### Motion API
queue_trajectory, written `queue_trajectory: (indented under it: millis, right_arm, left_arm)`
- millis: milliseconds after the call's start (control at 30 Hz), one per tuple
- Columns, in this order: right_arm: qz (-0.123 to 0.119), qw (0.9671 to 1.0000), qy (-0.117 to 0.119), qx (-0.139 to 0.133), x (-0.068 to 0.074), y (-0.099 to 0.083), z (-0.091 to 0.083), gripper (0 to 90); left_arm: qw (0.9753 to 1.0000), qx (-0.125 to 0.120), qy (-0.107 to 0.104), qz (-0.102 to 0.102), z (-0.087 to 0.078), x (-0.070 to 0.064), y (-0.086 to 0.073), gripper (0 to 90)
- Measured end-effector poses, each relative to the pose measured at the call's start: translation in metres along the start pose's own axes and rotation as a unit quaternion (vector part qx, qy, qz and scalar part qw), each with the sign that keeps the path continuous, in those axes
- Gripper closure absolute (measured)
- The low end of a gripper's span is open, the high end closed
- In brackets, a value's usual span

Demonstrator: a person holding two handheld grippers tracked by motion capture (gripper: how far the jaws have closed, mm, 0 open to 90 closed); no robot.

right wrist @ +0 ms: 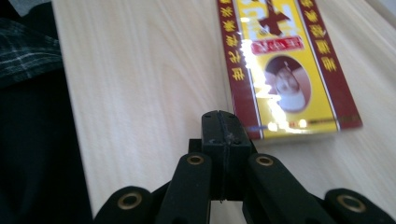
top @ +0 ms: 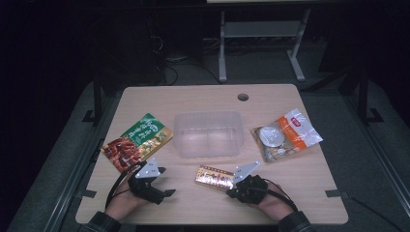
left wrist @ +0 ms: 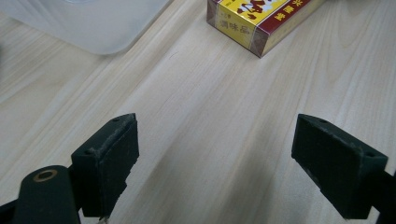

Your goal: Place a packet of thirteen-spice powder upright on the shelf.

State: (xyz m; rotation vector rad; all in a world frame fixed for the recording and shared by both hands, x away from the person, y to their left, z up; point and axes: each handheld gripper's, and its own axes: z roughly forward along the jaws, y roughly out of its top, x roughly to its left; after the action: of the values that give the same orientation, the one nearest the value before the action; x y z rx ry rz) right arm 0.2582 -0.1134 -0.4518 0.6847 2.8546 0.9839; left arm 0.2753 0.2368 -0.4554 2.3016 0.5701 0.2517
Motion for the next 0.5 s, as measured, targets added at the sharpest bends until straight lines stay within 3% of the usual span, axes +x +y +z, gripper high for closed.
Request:
queue_trajectory:
  millis: [67,133,200,267,300,333,367,400,467,500]
  right_arm:
    - [-0.013,0.9998,0.010,-0.010,-0.005,-0.002,-0.005,86.8]
    - [-0.013,0.9993,0.023,-0.027,-0.007,-0.001,-0.013,77.4]
    - [-0.008,0.9991,0.021,-0.035,-0.008,-0.001,-0.017,72.7]
    - [-0.012,0.9990,0.002,-0.042,-0.017,-0.002,-0.024,61.3]
    - [-0.007,0.9990,-0.005,-0.045,-0.019,-0.002,-0.025,56.7]
    - [-0.007,0.9990,-0.005,-0.045,-0.019,-0.002,-0.025,56.7]
    - [-0.015,0.9986,-0.020,-0.046,-0.024,-0.002,-0.024,40.5]
    - [-0.013,0.9985,-0.026,-0.046,-0.025,0.000,-0.022,36.2]
    - [-0.023,0.9985,-0.024,-0.043,-0.027,0.002,-0.019,36.2]
    - [-0.036,0.9983,-0.014,-0.043,-0.028,0.007,-0.013,29.5]
  left_arm:
    - [1.0000,0.001,-0.002,0.000,0.000,0.000,0.000,14.3]
    - [1.0000,0.002,-0.002,0.001,0.000,0.000,0.000,14.3]
    - [1.0000,0.000,-0.002,-0.003,0.000,0.000,0.000,14.3]
    - [1.0000,0.000,-0.005,-0.006,0.001,0.000,0.001,14.4]
    - [1.0000,0.004,-0.006,0.002,0.001,0.000,0.002,14.3]
    - [1.0000,0.004,-0.006,0.002,0.001,0.000,0.002,14.3]
    - [1.0000,0.004,-0.008,0.002,0.002,-0.001,0.002,14.3]
    - [1.0000,0.004,-0.008,0.003,0.002,-0.002,0.002,14.3]
    - [0.9999,0.005,-0.008,0.004,0.003,-0.002,0.002,14.3]
    - [0.9999,0.007,-0.009,0.003,0.003,-0.002,0.001,14.3]
